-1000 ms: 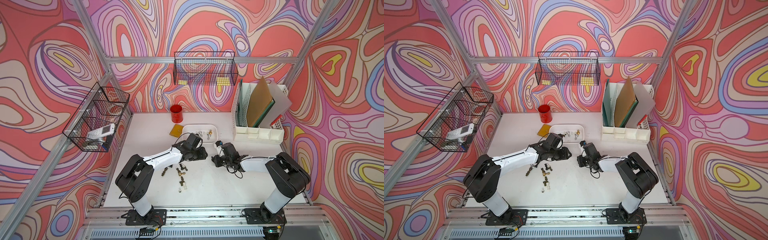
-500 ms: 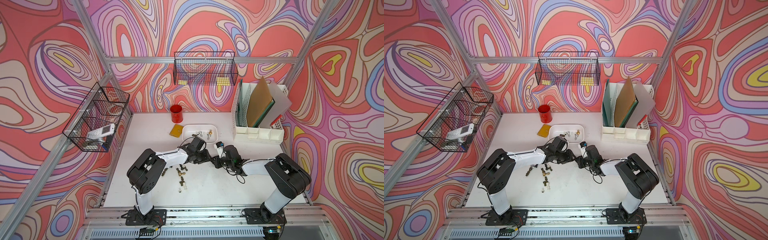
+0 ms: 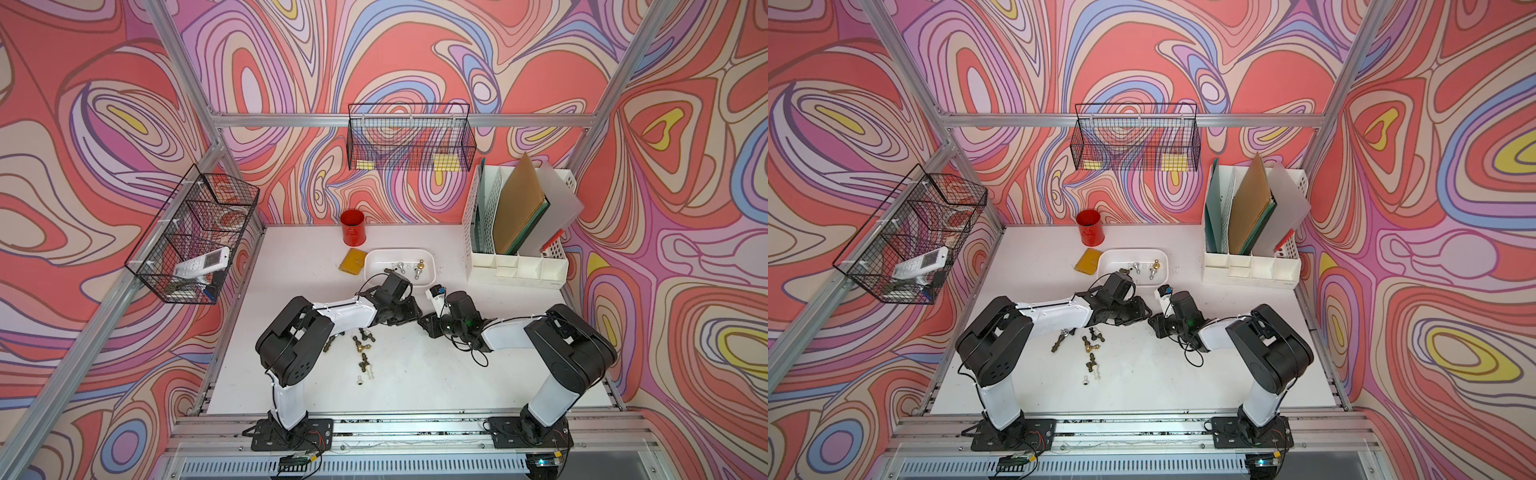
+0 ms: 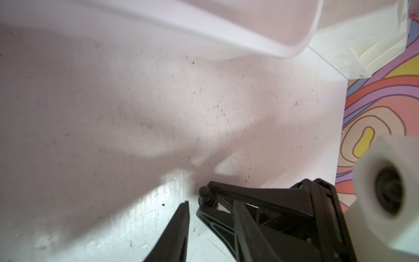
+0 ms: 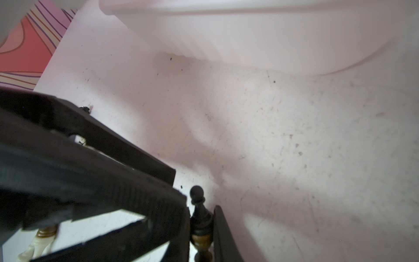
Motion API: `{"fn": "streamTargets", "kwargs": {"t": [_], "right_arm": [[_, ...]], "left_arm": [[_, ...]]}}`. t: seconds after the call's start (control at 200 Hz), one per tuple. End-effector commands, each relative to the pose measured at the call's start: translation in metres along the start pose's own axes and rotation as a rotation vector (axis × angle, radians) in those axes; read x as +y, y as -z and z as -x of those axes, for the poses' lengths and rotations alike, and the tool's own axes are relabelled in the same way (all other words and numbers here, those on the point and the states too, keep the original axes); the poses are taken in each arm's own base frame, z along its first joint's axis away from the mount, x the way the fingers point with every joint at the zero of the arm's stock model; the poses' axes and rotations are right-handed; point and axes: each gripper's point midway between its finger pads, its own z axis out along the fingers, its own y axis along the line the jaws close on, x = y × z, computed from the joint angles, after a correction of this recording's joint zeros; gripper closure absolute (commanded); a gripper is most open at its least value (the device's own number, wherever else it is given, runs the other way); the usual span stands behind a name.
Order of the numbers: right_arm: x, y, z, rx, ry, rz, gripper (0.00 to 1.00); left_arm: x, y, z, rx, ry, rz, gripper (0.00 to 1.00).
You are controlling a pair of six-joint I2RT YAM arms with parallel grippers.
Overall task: Put the chess pieces into the storage box
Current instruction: Pick up the chess piece at the center of the board.
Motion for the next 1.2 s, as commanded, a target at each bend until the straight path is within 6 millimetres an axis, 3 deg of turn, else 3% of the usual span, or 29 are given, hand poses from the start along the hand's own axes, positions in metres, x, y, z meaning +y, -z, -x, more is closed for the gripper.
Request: {"fn": "streamTargets", "kwargs": {"t": [0.0, 0.871, 1.197], "right_arm": [[0.004, -0.002, 0.001, -0.006, 0.007, 0.027, 0.88], [0.006, 0.006, 0.007, -0.057, 0.011, 0.026, 0.88], [0.007, 0.007, 0.008, -0.058, 0.011, 0.027, 0.88]], "left_arm": [[-0.004, -0.01, 0.002, 0.001, 0.028, -0.031, 0.64], [0.011, -0.025, -0.01, 0.042, 0.047, -0.008, 0.77], [0.012, -0.024, -0.007, 0.027, 0.041, 0.002, 0.9]]}}
